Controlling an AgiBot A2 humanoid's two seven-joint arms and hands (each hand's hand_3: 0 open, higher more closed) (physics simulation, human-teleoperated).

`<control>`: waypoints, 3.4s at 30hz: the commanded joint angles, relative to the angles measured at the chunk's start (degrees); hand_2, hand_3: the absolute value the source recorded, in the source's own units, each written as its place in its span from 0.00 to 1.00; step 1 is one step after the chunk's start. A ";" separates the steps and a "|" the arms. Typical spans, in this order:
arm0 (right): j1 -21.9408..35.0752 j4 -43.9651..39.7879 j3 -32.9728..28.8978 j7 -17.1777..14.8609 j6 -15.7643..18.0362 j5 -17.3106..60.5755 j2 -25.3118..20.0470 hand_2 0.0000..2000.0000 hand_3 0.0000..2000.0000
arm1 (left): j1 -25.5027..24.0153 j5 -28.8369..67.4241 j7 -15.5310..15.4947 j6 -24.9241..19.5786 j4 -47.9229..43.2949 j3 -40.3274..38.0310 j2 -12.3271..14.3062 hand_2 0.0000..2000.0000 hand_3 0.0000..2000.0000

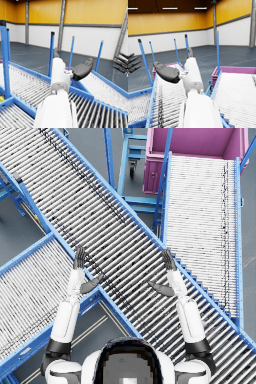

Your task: Pick up the oil and place it on the left assembly line, put the cola on the right, and keep Sprite still

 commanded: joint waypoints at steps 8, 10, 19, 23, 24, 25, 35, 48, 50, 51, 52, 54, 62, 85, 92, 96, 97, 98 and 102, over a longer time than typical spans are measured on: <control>0.00 0.00 0.00 0.00 0.00 0.00 0.00 0.00 0.00 | 0.00 0.00 0.00 0.00 0.00 0.00 0.00 0.00 0.00; 0.00 0.00 0.00 0.00 0.00 0.00 0.00 0.00 0.00 | 0.00 0.00 0.00 0.00 0.00 0.00 0.00 0.00 0.00; 0.67 -1.05 1.05 0.00 0.00 0.00 -0.37 0.00 0.00 | 1.06 0.00 0.00 0.00 0.65 0.76 0.58 0.00 0.00; 1.37 -1.36 -1.19 4.26 -4.21 0.00 -1.46 0.00 0.00 | 2.40 0.00 -4.24 -4.25 1.23 -3.22 1.85 0.00 0.00; 1.54 -0.29 -1.97 4.69 -4.63 0.00 -1.72 0.00 0.00 | 2.76 0.00 -4.67 -4.68 0.54 -3.68 2.17 0.00 0.00; 2.14 0.15 -2.22 5.00 -4.94 0.00 -2.18 0.00 0.00 | 3.74 -0.01 -4.98 -4.99 -0.08 -4.27 2.70 0.00 0.00; 5.64 3.46 -10.83 5.76 -5.69 5.04 -4.49 0.00 0.00 | 9.29 2.48 -5.74 -5.75 -0.42 -11.19 4.92 0.00 0.00; 7.58 4.62 -15.03 5.78 -5.71 21.41 -5.65 0.00 0.00 | 12.59 23.64 -5.76 -5.78 -2.09 -15.69 5.98 0.00 0.00; 7.76 4.60 -15.35 5.78 -5.71 21.56 -5.77 0.00 0.00 | 12.60 23.94 -5.76 -5.78 -2.03 -15.99 6.09 0.00 0.00; 7.93 4.23 -15.75 5.78 -5.71 21.60 -5.82 0.00 0.00 | 12.97 24.03 -5.76 -5.78 -1.95 -16.45 6.12 0.00 0.00; 8.29 4.29 -15.79 5.78 -5.71 21.64 -5.87 0.00 0.00 | 13.14 24.10 -5.76 -5.78 -1.61 -16.62 6.16 0.00 0.00; 8.47 4.20 -16.31 5.78 -5.71 21.68 -5.97 0.00 0.00 | 13.53 24.18 -5.76 -5.78 -1.46 -17.32 6.21 0.00 0.00; 8.69 4.06 -17.24 5.78 -5.71 21.71 -6.37 0.00 0.00 | 12.68 24.25 -5.76 -5.78 -1.65 -17.50 6.68 0.00 0.00; 8.18 3.78 -18.73 5.78 -5.71 21.71 -7.49 0.00 0.00 | 13.35 24.25 -5.76 -5.78 -1.87 -18.71 7.44 0.00 0.00; 8.11 3.56 -19.24 5.78 -5.71 21.71 -7.72 0.00 0.00 | 12.54 24.25 -5.76 -5.78 -2.05 -18.71 7.75 0.00 0.00; 7.62 3.59 -19.59 5.78 -5.71 21.70 -7.95 0.00 0.00 | 12.45 24.25 -5.76 -5.78 -2.15 -18.79 7.83 0.00 0.00; 7.55 3.61 -19.63 5.78 -5.71 21.70 -7.99 0.00 0.00 | 12.41 24.25 -5.76 -5.78 -2.22 -18.79 7.86 0.00 0.00; 7.70 3.70 -19.82 5.78 -5.71 21.70 -7.98 0.00 0.00 | 12.89 24.25 -5.76 -5.78 -2.75 -18.96 7.81 0.00 0.00; 7.36 3.93 -20.00 5.78 -5.71 21.70 -8.16 0.00 0.00 | 12.29 24.25 -5.76 -5.78 -2.47 -18.88 8.03 0.00 0.00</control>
